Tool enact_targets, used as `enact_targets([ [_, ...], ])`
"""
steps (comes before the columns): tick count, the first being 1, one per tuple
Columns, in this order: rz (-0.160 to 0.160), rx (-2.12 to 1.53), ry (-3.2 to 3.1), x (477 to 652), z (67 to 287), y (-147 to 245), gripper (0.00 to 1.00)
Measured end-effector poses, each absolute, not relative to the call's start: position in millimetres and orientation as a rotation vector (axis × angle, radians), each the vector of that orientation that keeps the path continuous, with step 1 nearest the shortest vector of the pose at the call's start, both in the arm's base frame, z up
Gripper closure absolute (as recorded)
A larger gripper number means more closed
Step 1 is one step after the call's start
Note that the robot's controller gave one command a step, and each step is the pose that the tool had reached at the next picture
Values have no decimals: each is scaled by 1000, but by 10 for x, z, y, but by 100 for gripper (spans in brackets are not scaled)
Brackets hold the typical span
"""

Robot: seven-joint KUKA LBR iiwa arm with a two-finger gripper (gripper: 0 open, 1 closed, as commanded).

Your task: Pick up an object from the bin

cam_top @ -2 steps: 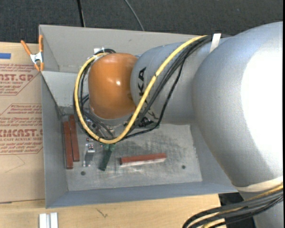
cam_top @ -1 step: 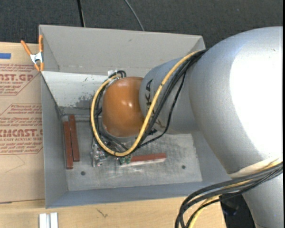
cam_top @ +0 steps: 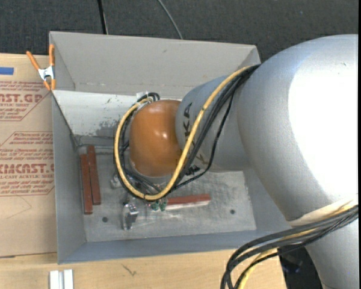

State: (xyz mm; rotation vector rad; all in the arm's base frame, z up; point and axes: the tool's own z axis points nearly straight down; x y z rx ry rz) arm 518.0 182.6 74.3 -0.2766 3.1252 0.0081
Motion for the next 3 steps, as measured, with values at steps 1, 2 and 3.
enact_targets([
  [1,9,-277,3124,5183,743,1826,0],
  [2,15,-559,3066,5476,784,1234,100],
  [3,15,-559,3066,5476,784,1233,100],
])
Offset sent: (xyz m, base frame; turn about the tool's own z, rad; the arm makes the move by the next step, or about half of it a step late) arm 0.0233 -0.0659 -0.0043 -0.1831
